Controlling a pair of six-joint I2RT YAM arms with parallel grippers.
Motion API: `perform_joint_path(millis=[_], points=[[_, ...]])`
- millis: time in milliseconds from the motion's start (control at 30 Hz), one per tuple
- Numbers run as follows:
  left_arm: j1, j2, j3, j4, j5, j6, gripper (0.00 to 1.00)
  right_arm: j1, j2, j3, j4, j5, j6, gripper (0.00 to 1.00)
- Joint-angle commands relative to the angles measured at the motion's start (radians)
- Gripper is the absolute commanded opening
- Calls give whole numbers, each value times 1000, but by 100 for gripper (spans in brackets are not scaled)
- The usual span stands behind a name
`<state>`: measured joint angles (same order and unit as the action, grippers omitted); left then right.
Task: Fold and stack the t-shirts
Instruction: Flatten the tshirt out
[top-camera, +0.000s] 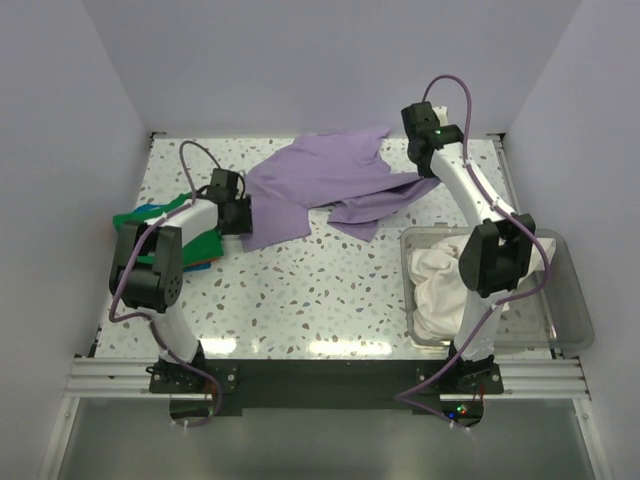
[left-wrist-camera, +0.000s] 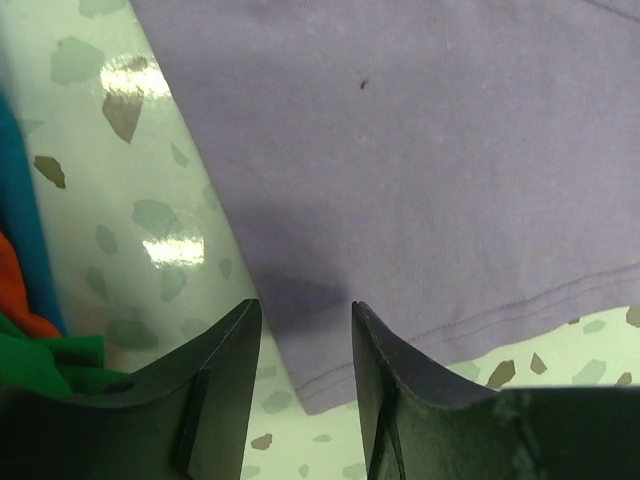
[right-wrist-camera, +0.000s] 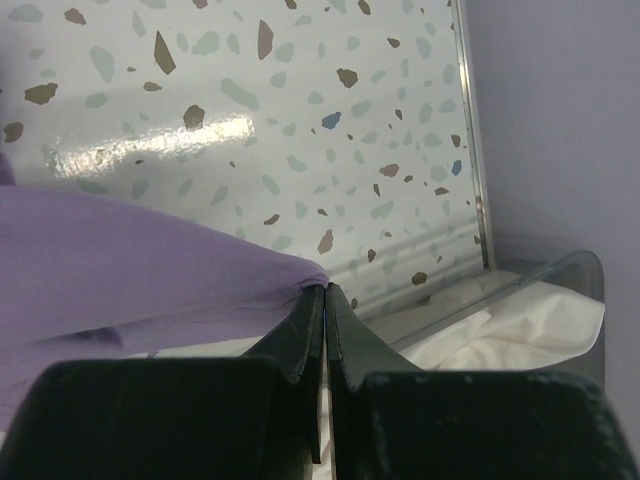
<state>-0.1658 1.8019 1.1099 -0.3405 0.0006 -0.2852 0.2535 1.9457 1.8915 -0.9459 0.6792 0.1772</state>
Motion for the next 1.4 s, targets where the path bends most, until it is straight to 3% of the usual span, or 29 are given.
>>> perform_joint_path(millis=[0,667,933,1067,1233,1367], points=[[3,-67,-36,-9,52,-37,46,-2,12,20,12,-7,21,0],[2,-85,-133,1,67,-81,41,-5,13,9,19,-49,54,0],[2,-61,-166,32,116,-97,21,-3,-1,4,15,-53,54,0],[2,-67,-177,40,102,-92,0,-2,-11,-6,16,-66,56,0],[3,-96,-116,49,67,-86,0,-5,-28,-14,24,-112,64,0],[12,-108,45,40,22,-80,0,-3,-30,29,16,-118,51,0]])
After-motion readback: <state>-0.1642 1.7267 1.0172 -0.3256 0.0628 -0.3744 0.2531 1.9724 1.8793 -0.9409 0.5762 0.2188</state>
